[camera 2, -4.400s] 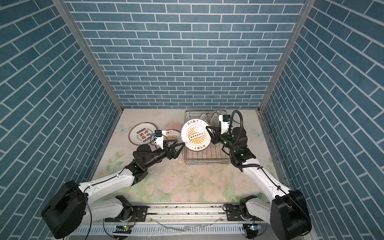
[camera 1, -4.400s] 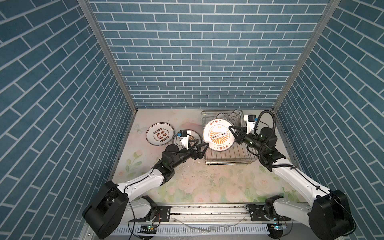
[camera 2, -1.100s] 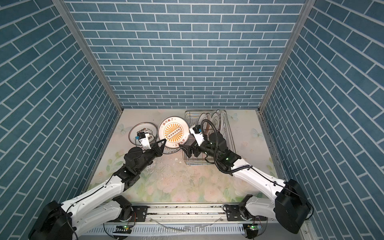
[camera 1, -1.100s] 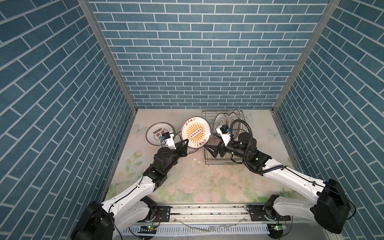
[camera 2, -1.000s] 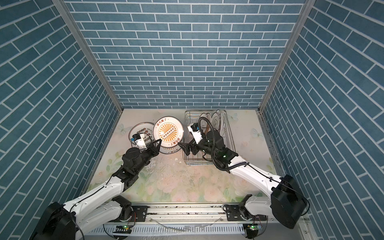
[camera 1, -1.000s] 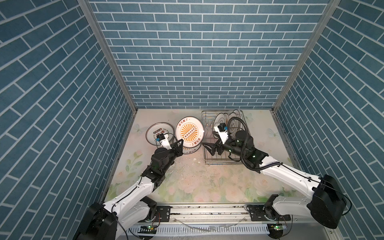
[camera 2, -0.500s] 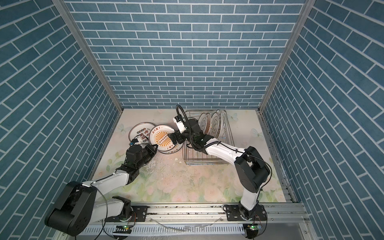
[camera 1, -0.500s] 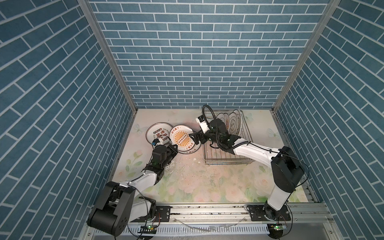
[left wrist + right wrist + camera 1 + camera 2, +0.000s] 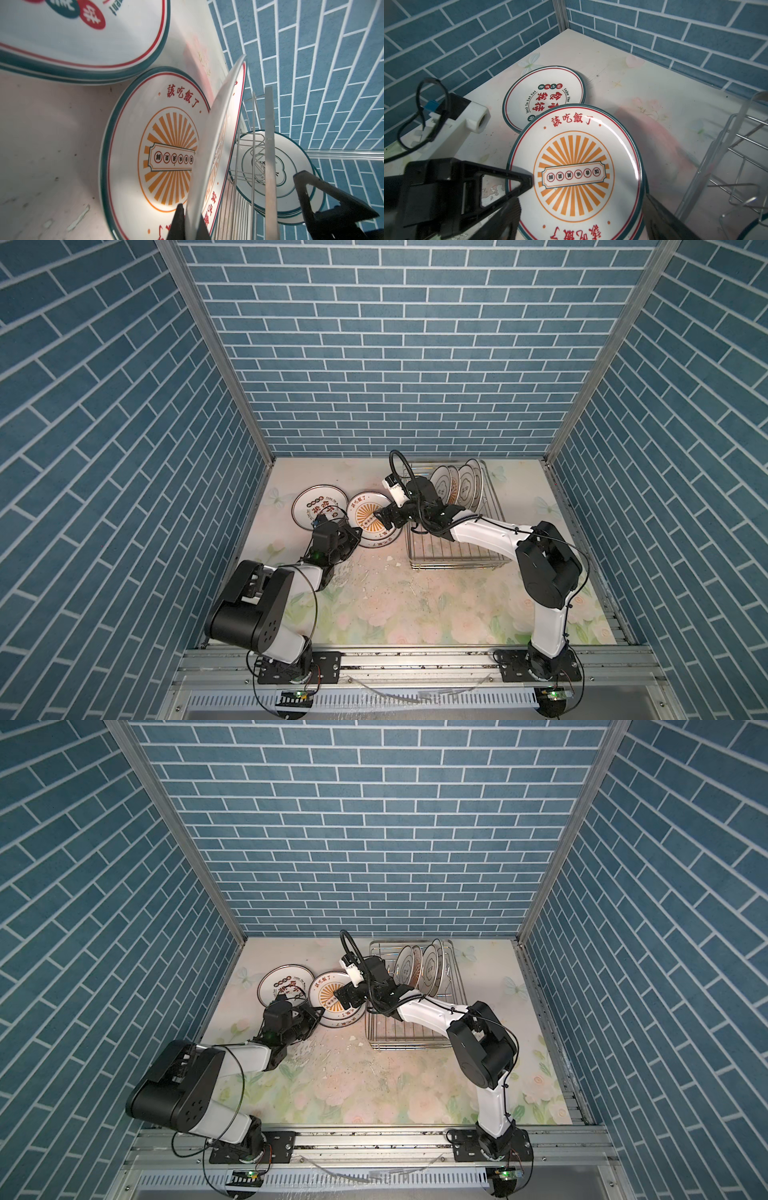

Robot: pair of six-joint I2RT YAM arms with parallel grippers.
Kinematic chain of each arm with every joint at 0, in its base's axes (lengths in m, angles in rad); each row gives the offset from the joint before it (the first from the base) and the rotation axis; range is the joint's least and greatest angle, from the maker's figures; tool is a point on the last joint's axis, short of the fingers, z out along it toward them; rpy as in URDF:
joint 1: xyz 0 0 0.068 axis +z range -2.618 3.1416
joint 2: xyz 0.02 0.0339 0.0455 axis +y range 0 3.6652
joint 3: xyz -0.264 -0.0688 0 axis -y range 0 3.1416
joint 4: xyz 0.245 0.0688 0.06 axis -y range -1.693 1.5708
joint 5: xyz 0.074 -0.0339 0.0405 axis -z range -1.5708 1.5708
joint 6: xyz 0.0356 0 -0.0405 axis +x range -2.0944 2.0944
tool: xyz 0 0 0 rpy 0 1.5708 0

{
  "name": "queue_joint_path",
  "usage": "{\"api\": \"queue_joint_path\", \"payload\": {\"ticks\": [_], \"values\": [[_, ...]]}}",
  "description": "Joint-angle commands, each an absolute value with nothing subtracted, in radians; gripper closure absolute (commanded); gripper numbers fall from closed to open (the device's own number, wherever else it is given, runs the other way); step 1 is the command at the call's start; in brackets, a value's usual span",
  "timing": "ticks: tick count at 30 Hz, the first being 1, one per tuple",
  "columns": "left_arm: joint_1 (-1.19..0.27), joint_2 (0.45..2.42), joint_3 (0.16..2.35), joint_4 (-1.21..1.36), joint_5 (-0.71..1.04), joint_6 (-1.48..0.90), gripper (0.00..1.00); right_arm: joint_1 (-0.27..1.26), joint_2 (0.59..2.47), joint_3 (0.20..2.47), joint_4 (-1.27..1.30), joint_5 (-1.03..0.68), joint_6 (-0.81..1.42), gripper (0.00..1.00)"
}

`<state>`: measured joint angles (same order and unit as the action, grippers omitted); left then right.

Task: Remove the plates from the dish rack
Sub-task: 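Carry the plate toward the table with the left gripper while the right withdraws, then lower the sunburst plate onto the sunburst plate on the table and open the left gripper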

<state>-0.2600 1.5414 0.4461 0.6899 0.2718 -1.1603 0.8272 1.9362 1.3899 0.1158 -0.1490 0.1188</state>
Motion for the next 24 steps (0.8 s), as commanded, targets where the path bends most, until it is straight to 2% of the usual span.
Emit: {"api": "queue_joint_path", "payload": {"ticks": [1, 24], "values": [[-0.253, 1.572, 0.485, 0.740, 0.313, -1.191, 1.00, 0.837, 1.969, 1.438, 0.098, -0.160, 0.068, 0.09], [-0.253, 1.622, 0.529, 0.575, 0.313, -1.244, 0.98, 0.849, 1.977, 1.401, 0.125, -0.141, 0.058, 0.09]]}}
